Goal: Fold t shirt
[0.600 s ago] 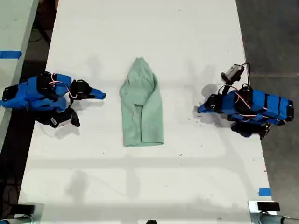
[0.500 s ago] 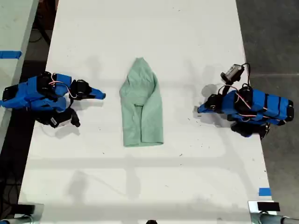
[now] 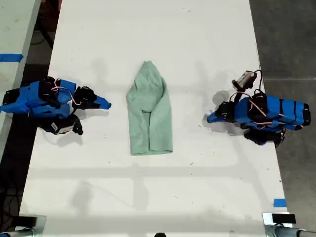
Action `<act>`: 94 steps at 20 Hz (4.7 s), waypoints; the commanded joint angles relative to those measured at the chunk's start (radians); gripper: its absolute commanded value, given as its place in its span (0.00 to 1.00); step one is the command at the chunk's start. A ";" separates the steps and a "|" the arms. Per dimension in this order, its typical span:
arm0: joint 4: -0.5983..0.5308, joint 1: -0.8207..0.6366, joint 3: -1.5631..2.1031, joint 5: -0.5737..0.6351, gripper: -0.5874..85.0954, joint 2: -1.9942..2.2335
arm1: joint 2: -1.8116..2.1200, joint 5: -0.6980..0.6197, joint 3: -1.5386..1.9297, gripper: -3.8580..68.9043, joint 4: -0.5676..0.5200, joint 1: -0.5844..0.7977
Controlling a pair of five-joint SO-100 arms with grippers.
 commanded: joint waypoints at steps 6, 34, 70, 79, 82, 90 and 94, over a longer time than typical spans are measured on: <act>-0.044 0.276 -0.813 -0.133 0.19 -1.121 | -1.233 -0.067 -0.914 0.30 -0.285 -0.173; 0.463 0.164 -1.976 0.003 0.00 -2.163 | -2.157 -0.219 -2.103 0.07 -0.046 -0.087; 0.020 0.233 -0.586 0.245 0.01 -0.202 | 0.026 -0.281 -0.364 0.08 0.184 -0.052; 0.041 0.285 0.031 0.152 0.10 0.014 | 0.023 -0.149 0.009 0.17 0.143 -0.184; 0.041 0.288 0.029 0.152 0.10 0.014 | 0.023 -0.342 0.021 0.17 0.135 -0.225; 0.041 0.284 0.029 0.152 0.10 0.014 | 0.023 -0.334 0.021 0.17 0.135 -0.219; 0.041 0.284 0.029 0.152 0.10 0.014 | 0.023 -0.334 0.021 0.17 0.135 -0.218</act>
